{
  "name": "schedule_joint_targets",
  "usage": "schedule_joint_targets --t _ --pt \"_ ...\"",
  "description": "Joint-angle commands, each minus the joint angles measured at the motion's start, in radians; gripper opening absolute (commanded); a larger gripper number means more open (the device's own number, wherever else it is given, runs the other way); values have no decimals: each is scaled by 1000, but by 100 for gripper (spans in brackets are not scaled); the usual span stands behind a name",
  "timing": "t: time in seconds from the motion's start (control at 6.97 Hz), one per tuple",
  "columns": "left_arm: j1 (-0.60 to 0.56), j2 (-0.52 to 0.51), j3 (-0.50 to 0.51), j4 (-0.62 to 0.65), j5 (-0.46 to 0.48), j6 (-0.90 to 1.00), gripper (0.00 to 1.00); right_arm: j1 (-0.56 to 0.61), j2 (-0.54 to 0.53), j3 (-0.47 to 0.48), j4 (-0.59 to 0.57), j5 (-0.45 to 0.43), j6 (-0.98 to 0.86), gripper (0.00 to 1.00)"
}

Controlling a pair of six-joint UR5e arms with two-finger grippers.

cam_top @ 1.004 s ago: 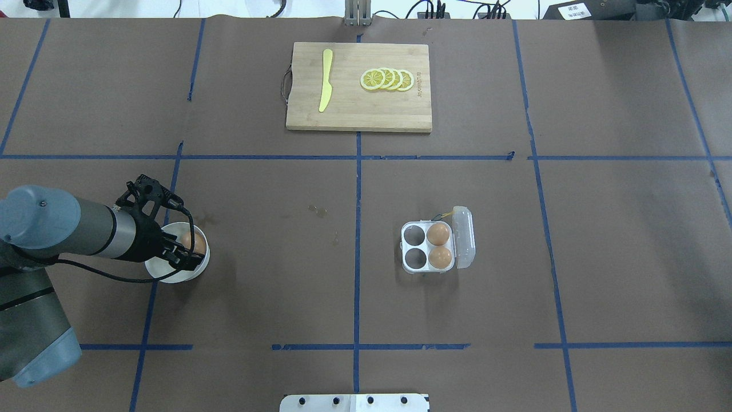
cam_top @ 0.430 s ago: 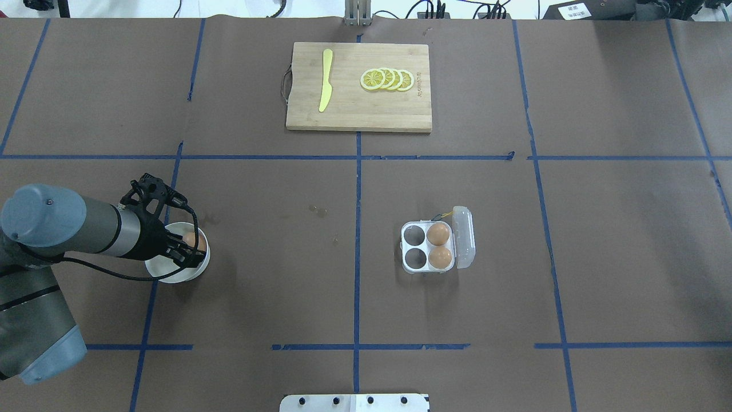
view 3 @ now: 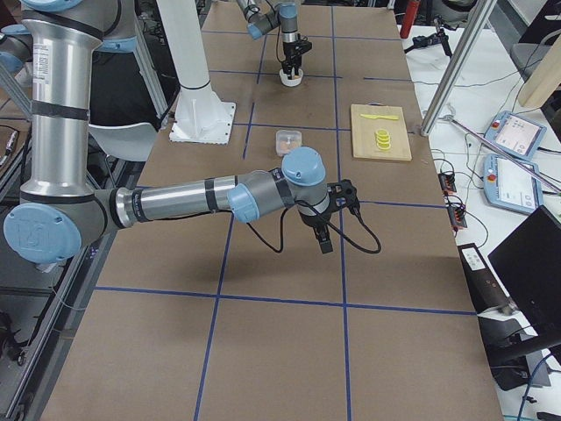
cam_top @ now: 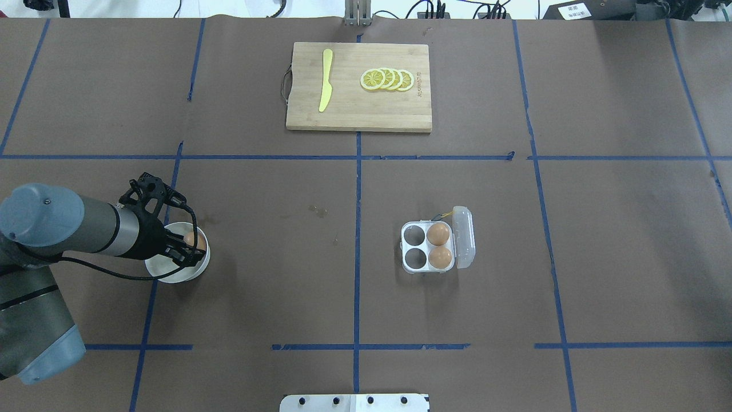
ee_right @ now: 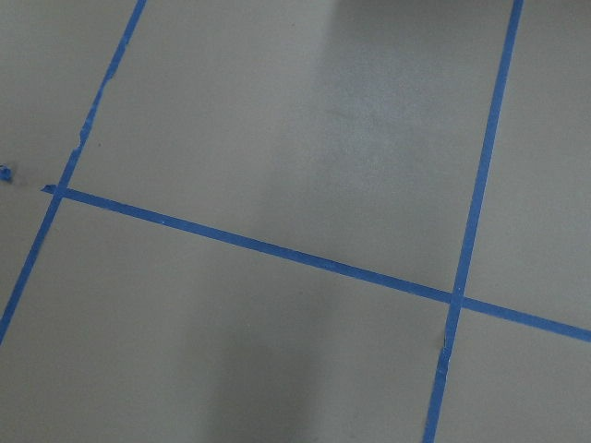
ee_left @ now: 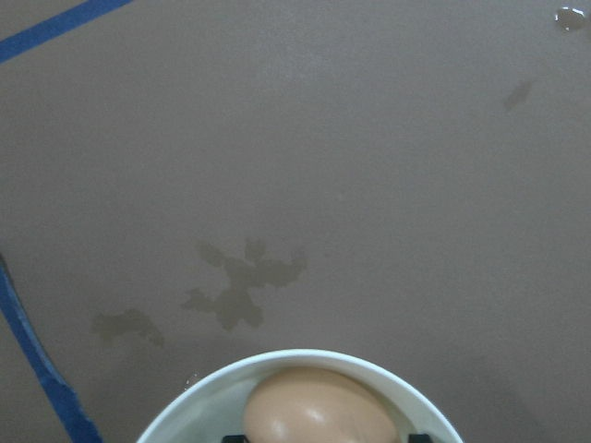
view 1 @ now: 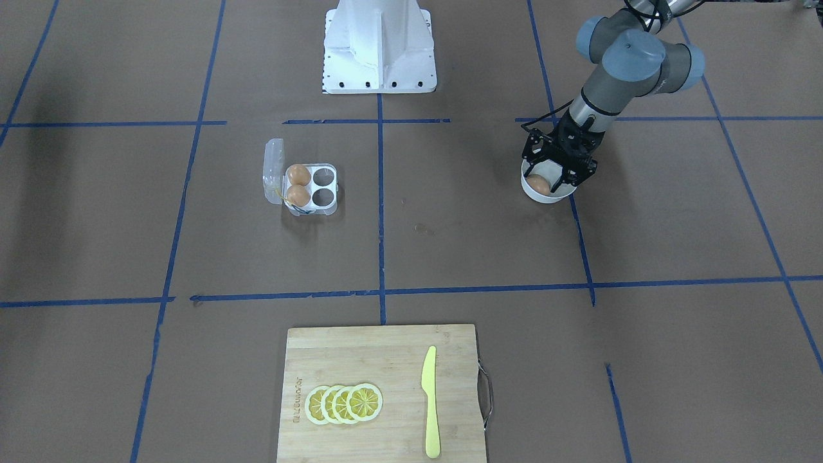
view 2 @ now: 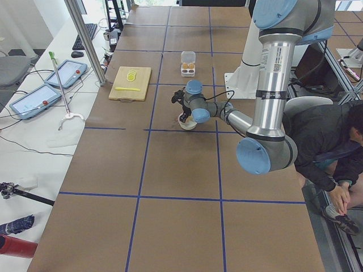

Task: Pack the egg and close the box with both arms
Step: 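Lower the left gripper into the bowl around the brown egg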

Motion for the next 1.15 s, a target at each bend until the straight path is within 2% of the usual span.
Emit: schedule_joint_targets --t 0.0,0.14,0.29,1.0 --pt "-1 8 -4 -3 -3 3 48 0 2 0 0 0 0 100" --pt "-3 8 -4 -3 -4 3 49 0 2 0 0 0 0 100" --pt "-1 -1 1 -3 -4 3 66 0 2 2 0 0 0 100" --pt "-12 3 4 5 -10 -13 62 0 2 2 2 -2 -1 100"
